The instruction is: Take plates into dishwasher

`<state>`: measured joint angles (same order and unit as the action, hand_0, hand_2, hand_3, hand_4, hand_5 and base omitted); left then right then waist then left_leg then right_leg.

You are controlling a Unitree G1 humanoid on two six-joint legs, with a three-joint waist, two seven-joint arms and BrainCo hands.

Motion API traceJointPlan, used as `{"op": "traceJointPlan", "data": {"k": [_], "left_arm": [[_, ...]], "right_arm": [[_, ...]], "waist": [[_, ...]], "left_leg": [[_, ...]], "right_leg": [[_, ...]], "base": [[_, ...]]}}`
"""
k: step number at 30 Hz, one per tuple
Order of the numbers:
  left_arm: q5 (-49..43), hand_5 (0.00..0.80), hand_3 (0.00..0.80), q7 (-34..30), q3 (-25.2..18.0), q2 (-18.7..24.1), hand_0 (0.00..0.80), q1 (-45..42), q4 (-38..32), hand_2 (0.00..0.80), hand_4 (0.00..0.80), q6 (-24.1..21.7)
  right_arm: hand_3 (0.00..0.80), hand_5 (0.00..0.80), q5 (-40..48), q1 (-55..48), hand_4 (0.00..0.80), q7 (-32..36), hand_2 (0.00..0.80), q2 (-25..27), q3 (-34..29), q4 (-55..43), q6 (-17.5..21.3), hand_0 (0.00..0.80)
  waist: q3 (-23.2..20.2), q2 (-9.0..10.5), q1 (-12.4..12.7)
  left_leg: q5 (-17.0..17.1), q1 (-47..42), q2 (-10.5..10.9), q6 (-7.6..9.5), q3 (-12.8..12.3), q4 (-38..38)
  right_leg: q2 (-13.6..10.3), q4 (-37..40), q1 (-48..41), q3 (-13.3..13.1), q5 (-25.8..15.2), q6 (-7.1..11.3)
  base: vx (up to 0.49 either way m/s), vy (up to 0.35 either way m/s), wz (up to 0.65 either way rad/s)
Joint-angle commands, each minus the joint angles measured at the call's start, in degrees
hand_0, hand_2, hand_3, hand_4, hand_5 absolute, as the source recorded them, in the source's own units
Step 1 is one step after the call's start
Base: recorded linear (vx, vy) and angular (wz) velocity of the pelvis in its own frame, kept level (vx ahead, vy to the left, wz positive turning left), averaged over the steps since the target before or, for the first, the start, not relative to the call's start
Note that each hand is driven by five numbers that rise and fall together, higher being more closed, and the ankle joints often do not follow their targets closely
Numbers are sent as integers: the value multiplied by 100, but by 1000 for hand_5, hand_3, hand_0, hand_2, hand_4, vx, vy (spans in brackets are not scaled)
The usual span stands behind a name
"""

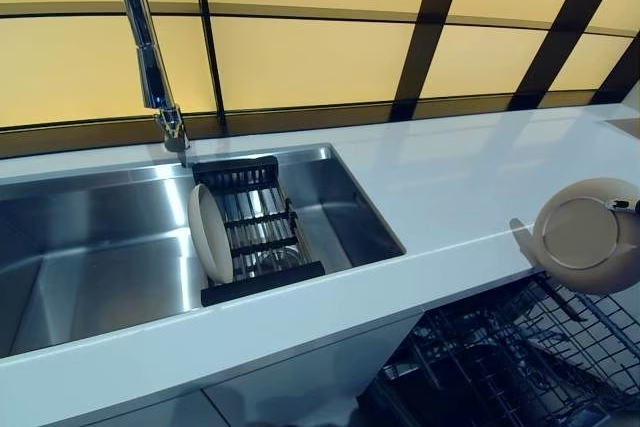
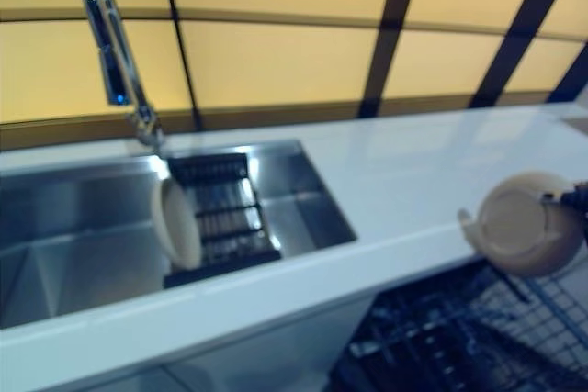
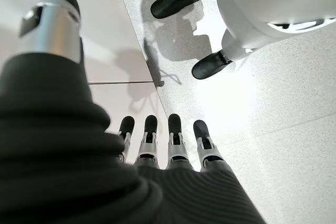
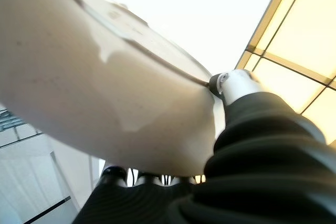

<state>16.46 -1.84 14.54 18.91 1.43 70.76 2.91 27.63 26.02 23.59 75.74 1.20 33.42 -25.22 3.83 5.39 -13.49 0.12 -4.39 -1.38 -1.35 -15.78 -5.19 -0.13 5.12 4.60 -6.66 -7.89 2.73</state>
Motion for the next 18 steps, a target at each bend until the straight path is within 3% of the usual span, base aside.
{"op": "traceJointPlan", "data": {"k": [1, 18], "left_arm": [[-335, 0, 0, -70, -137, 184, 0, 60, 71, 0, 0, -57], [-471, 0, 0, -65, -207, 167, 0, 99, 65, 0, 0, -44]], "right_arm": [[800, 800, -352, -107, 800, 170, 800, 159, -161, -120, 31, 800], [800, 800, -833, -1300, 800, 922, 800, -149, -776, -289, -126, 800]], "waist": [[5, 109, 36], [38, 115, -140]], "left_leg": [[-126, -60, -120, -25, 348, 19], [-109, -67, -194, -54, 195, 19]], "right_leg": [[-42, -135, -109, -50, -15, 482], [-9, -118, -77, -112, -32, 477]], "base": [[0, 0, 0], [-1, -6, -4]]}}
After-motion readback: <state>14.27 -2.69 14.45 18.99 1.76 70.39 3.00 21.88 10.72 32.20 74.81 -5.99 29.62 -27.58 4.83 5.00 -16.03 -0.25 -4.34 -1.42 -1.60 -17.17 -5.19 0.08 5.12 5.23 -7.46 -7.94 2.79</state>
